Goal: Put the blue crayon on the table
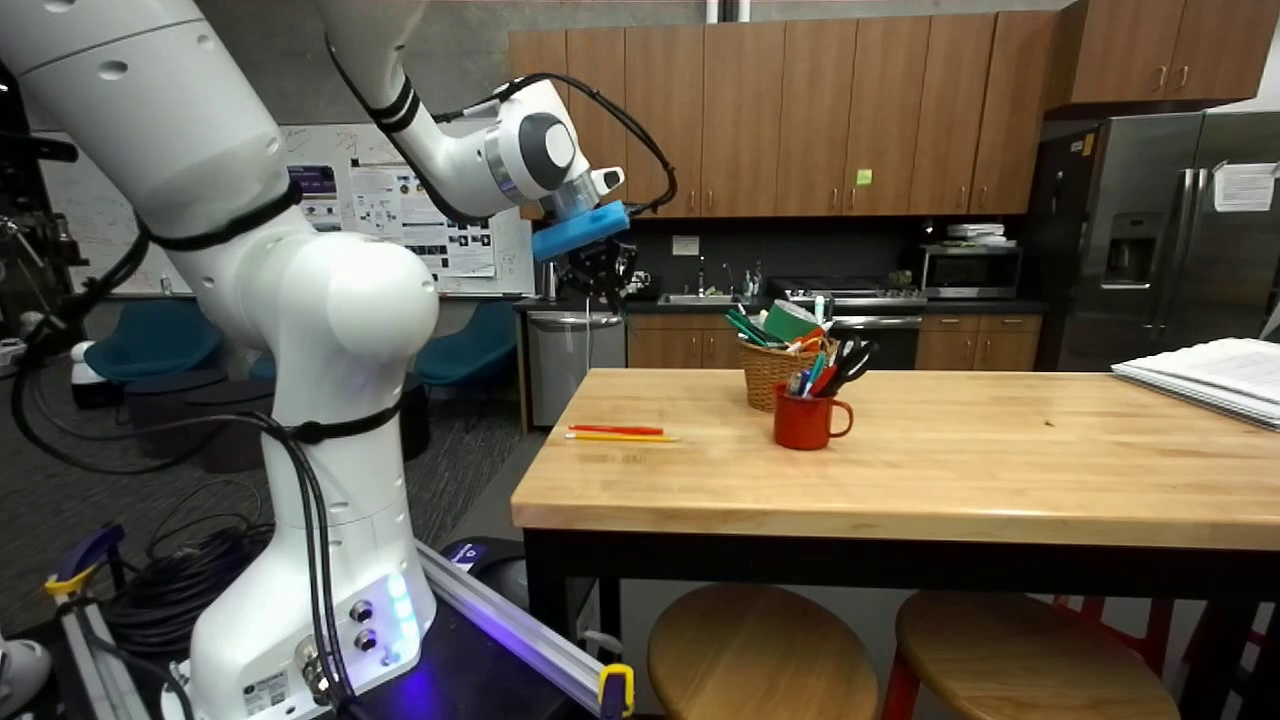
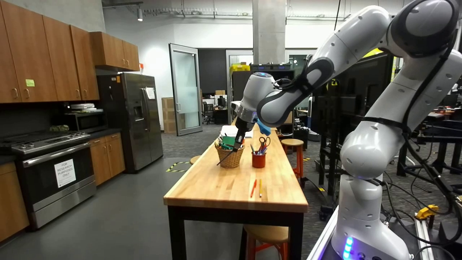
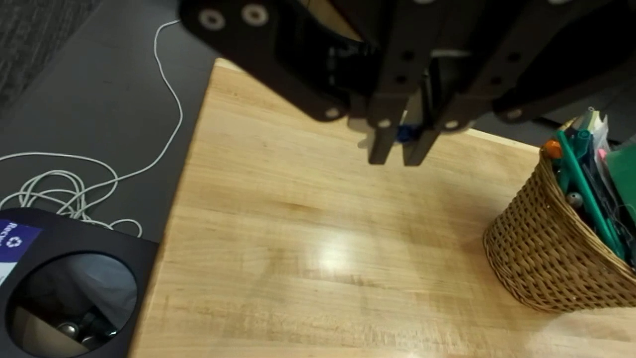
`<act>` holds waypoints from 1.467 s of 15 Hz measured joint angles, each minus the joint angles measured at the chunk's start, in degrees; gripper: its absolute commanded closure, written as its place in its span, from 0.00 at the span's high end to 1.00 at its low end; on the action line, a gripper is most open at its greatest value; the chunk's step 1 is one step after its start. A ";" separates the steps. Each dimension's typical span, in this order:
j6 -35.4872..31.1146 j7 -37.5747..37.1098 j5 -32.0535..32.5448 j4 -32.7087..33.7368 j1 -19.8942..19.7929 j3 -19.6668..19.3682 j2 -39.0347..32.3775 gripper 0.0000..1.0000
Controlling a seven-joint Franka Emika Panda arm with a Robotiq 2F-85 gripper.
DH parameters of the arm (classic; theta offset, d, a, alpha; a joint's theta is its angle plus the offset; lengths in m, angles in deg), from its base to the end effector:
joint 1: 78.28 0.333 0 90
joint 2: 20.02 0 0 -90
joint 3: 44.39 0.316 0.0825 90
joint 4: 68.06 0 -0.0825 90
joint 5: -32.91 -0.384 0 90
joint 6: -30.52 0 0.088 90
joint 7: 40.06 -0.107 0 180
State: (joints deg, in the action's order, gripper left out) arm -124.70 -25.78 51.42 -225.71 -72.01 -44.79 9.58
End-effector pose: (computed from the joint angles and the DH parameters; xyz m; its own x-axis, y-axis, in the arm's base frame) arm 0.3917 0.0515 0.4204 0.7288 0.5904 0.3468 0.4874 -0.8031 0.3429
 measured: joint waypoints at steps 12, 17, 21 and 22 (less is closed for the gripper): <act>-10.83 16.65 -6.95 0.39 3.42 -6.88 -13.38 0.03; -10.81 22.51 -11.30 1.28 4.38 -8.66 -15.80 0.41; -10.47 24.26 -12.12 1.20 3.96 -9.19 -16.02 0.67; -10.38 24.32 -12.12 1.16 3.64 -9.19 -16.02 0.75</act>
State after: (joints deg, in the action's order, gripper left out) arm -135.07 -1.46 39.30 -224.55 -68.36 -53.97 -6.44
